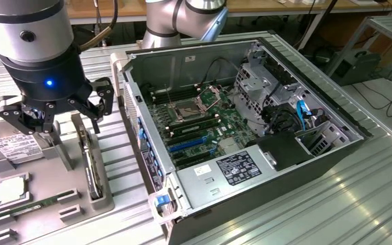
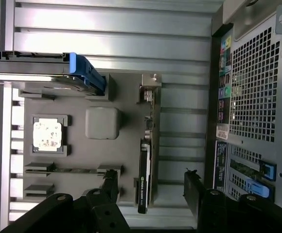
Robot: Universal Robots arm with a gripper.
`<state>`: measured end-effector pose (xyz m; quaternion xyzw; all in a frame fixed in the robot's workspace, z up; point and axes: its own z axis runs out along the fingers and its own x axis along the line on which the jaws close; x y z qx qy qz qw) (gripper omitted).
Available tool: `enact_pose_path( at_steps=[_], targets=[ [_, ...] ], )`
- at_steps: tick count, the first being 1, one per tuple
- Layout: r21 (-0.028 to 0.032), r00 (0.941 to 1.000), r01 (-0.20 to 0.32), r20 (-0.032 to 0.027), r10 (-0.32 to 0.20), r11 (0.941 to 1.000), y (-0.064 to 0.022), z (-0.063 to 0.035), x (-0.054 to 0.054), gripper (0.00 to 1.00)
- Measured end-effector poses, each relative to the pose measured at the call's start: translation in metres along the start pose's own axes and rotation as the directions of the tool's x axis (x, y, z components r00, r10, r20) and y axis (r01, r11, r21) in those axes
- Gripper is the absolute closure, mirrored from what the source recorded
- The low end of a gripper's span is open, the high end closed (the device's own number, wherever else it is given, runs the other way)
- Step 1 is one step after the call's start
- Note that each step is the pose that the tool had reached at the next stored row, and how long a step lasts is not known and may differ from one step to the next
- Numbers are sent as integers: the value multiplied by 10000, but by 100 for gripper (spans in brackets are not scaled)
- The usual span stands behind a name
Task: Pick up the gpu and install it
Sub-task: 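Pick up the gpu and move the gpu toward the slot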
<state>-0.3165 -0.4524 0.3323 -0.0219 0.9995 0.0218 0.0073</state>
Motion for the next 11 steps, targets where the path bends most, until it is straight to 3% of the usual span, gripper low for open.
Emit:
enact_pose_path(
  at_steps=[11],
  targets=[
    [2, 10000, -88, 3, 88, 10000, -44, 220, 5, 34]
  ],
)
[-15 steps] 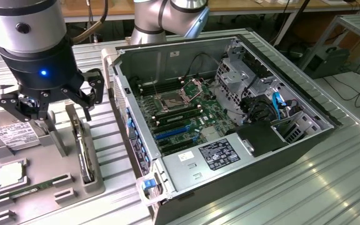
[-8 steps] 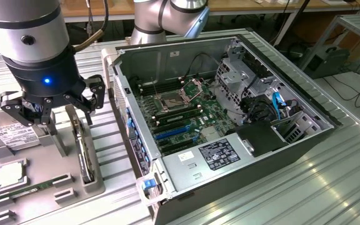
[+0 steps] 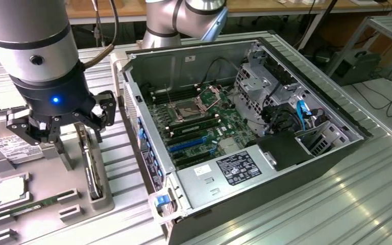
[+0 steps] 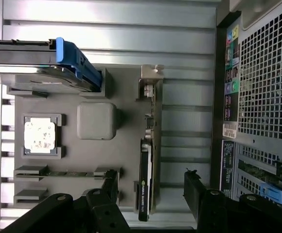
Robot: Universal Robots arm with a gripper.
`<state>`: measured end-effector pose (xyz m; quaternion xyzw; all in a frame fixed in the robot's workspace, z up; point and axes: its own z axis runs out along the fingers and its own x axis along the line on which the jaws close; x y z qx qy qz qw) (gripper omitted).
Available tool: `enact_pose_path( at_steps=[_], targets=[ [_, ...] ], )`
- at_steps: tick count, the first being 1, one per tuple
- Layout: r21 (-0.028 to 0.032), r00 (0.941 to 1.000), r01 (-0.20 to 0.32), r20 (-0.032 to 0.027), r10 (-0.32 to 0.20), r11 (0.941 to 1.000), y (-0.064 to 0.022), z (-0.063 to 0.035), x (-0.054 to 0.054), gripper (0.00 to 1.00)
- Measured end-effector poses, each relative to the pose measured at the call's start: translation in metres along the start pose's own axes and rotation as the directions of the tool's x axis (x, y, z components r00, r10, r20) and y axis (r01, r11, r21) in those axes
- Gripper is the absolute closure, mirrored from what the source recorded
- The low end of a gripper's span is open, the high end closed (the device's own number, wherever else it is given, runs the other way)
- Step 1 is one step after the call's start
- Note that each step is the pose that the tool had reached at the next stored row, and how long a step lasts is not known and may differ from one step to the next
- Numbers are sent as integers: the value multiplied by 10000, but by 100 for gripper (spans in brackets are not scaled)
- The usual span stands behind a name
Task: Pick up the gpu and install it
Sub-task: 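Pick up the gpu and move the gpu toward the slot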
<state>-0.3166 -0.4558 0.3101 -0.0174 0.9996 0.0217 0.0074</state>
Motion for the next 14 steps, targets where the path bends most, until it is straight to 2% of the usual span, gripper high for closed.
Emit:
enact_pose_path(
  at_steps=[14],
  targets=[
    [0, 10000, -3, 0, 3, 10000, -28, 279, 5, 34]
  ],
)
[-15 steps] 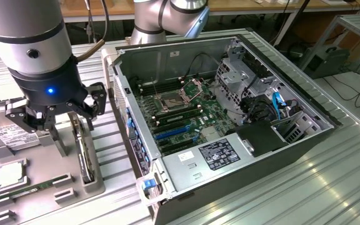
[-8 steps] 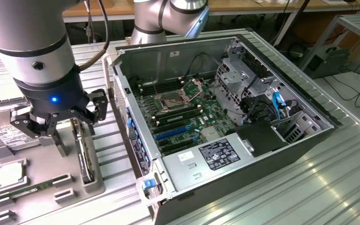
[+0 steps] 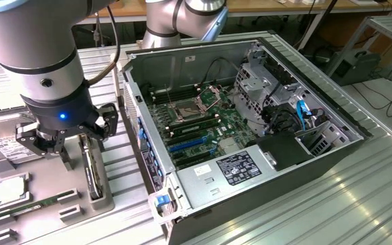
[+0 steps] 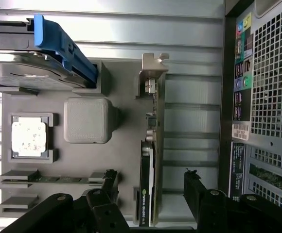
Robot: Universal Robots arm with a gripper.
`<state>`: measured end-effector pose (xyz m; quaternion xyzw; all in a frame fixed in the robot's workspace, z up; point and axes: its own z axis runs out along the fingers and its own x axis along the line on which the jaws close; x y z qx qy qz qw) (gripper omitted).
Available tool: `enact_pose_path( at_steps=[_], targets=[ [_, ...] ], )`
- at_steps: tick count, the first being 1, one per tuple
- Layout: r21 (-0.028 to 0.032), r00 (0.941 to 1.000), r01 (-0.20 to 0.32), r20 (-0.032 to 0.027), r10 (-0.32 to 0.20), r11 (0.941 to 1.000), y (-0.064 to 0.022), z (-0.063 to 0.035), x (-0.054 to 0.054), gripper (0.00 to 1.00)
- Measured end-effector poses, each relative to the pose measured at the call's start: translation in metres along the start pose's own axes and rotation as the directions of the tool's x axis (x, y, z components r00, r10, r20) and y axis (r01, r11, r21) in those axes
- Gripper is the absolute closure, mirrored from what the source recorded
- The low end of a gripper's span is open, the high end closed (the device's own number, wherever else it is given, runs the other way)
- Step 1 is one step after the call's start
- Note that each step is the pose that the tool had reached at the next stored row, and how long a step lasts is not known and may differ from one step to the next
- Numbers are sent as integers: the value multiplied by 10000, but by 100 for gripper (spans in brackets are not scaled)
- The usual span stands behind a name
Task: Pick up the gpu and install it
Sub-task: 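Pick up the gpu and move the gpu toward the slot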
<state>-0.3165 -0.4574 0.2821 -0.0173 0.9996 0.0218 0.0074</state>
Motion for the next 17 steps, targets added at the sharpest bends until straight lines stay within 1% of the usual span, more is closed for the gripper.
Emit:
enact_pose_path(
  at_steps=[17],
  targets=[
    [0, 10000, -4, 0, 4, 10000, -14, 331, 5, 34]
  ],
)
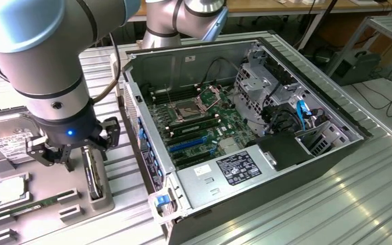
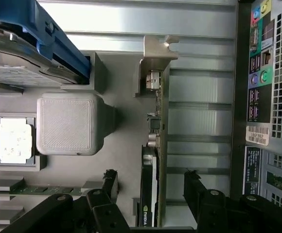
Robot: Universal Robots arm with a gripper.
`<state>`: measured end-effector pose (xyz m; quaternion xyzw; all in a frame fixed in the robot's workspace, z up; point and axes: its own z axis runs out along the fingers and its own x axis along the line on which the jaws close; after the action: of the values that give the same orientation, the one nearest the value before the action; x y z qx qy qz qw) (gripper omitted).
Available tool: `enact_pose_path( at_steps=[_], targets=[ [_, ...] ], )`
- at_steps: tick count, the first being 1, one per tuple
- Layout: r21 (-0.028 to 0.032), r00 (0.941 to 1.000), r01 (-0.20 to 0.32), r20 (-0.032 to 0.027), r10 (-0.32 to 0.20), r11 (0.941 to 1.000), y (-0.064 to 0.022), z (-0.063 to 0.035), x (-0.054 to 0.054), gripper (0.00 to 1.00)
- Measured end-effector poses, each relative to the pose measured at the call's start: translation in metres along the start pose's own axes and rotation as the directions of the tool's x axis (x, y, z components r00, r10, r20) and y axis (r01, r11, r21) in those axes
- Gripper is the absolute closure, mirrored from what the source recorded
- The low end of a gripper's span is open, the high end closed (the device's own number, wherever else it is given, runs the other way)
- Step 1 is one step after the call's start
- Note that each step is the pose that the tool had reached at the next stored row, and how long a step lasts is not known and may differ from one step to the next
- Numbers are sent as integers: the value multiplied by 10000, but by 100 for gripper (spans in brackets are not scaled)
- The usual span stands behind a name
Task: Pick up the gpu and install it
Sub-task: 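Pick up the gpu and move the gpu toward the slot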
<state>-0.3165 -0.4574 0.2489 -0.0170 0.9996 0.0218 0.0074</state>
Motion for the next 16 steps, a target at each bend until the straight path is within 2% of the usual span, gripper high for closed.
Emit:
enact_pose_path(
  at_steps=[12, 16],
  targets=[
    [-1, 10000, 0, 1, 0, 10000, -11, 251, 4, 34],
    [0, 10000, -1, 0, 1, 10000, -11, 265, 4, 34]
  ],
)
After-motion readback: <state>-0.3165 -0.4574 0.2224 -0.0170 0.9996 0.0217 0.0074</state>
